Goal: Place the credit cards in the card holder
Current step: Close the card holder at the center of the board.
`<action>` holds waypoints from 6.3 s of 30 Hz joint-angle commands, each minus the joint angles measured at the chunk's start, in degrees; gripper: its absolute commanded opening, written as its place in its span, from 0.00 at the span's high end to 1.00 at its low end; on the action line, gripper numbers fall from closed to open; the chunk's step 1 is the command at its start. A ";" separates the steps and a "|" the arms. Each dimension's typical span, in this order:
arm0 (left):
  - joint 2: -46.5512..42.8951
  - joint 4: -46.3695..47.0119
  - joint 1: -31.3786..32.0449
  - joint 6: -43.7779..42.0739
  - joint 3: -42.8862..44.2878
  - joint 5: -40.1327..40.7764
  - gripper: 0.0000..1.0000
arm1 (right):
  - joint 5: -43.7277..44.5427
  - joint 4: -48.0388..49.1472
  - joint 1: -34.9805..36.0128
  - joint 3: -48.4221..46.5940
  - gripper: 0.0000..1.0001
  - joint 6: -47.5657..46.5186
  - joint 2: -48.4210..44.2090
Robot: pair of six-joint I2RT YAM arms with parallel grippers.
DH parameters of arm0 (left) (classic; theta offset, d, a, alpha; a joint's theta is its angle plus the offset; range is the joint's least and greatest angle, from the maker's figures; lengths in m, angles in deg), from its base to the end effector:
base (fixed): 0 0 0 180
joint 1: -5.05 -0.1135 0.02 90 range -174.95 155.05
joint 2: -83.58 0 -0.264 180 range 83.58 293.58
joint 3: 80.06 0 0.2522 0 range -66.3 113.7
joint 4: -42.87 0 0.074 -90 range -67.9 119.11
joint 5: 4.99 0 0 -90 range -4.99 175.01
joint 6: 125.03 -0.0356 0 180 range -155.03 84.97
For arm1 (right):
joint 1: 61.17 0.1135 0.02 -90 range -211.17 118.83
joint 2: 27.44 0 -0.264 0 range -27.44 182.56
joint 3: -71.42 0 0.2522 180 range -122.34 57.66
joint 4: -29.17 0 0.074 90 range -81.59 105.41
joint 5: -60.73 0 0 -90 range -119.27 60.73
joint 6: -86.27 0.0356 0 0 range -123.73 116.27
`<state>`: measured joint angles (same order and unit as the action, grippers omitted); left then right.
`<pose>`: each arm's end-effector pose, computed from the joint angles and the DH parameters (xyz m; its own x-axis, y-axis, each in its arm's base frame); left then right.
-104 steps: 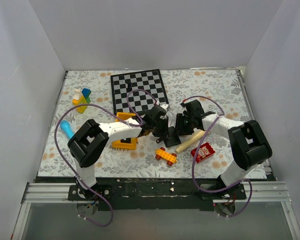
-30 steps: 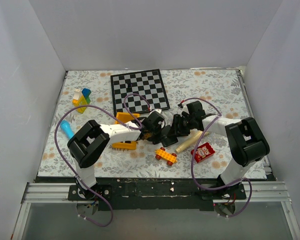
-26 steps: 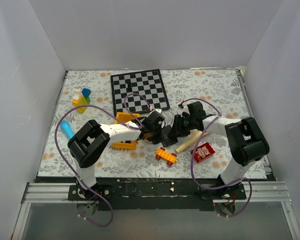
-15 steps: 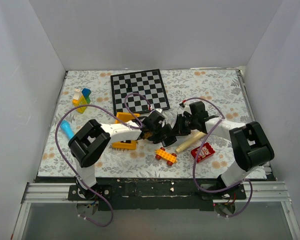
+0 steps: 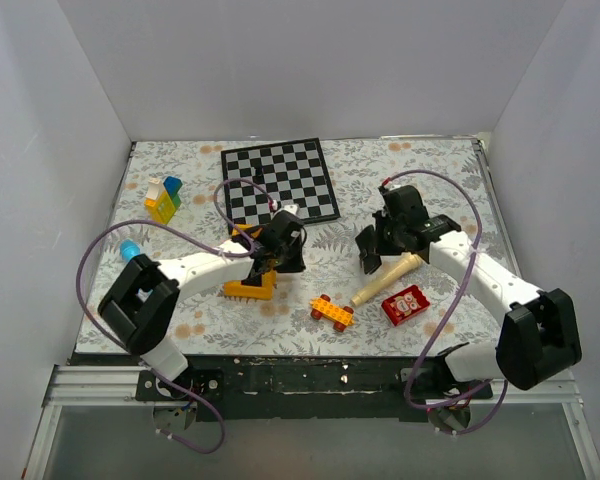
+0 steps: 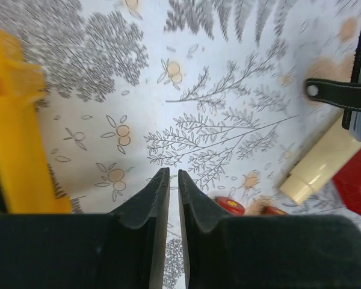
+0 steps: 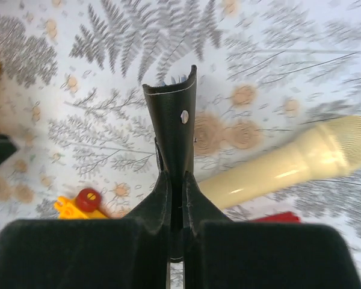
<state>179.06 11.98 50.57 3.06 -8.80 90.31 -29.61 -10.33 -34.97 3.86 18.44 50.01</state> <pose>0.2390 -0.2387 0.1831 -0.8678 0.0070 -0.4969 0.1755 0.9398 -0.2932 0.2533 0.1249 0.2447 -0.7987 0.0275 -0.6011 -0.1550 0.9558 0.2498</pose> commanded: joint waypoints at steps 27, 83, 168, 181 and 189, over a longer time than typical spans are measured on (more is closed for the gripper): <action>-22.97 -4.06 -7.46 0.32 -8.45 2.08 0.81 | 22.96 -4.26 21.00 -16.97 0.43 -1.96 19.68; 2.44 2.02 2.73 -4.07 10.97 -0.14 0.51 | -7.75 12.90 -7.21 0.54 0.59 2.17 11.41; 14.38 18.97 1.33 -9.35 10.36 -16.02 0.72 | -14.07 12.73 -7.30 -1.13 0.98 0.41 14.66; 15.26 19.15 1.68 -8.91 7.63 -16.37 0.76 | -16.09 12.90 -7.21 -1.13 0.94 0.41 15.45; 15.44 19.50 1.77 -8.38 6.84 -16.46 0.78 | -18.90 14.22 -6.95 -1.13 0.69 0.76 16.15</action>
<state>195.15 32.18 51.75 -5.78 -0.93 74.69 -45.34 1.08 -42.03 3.84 18.94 65.79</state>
